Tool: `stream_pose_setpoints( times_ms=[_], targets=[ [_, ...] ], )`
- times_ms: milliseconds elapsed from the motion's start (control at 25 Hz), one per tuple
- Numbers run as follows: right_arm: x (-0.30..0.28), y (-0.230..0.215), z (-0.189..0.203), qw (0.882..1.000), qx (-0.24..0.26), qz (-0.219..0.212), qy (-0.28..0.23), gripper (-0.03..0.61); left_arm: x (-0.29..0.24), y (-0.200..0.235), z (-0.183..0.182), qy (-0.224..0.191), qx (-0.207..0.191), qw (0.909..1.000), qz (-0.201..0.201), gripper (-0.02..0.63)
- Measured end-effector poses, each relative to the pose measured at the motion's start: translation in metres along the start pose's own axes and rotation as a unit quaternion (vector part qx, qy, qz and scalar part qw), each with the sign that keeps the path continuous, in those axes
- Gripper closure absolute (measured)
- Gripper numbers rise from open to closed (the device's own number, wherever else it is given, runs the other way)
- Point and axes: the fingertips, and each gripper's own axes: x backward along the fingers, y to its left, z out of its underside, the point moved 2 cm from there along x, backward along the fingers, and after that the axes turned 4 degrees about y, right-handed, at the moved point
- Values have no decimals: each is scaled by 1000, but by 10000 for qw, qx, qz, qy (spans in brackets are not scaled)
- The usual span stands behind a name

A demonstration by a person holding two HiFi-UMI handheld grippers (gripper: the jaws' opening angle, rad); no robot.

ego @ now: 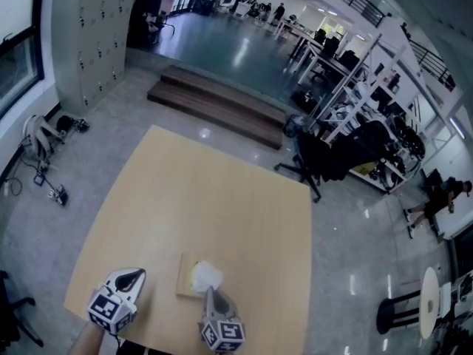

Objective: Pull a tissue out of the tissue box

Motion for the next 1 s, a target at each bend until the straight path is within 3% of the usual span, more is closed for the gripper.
stream_pose_setpoints(
  times_ms=[1000],
  targets=[
    [62, 19, -110, 9891, 410, -136, -1410, 571, 25, -2, -85, -946, -442, 9945, -62, 606]
  ],
)
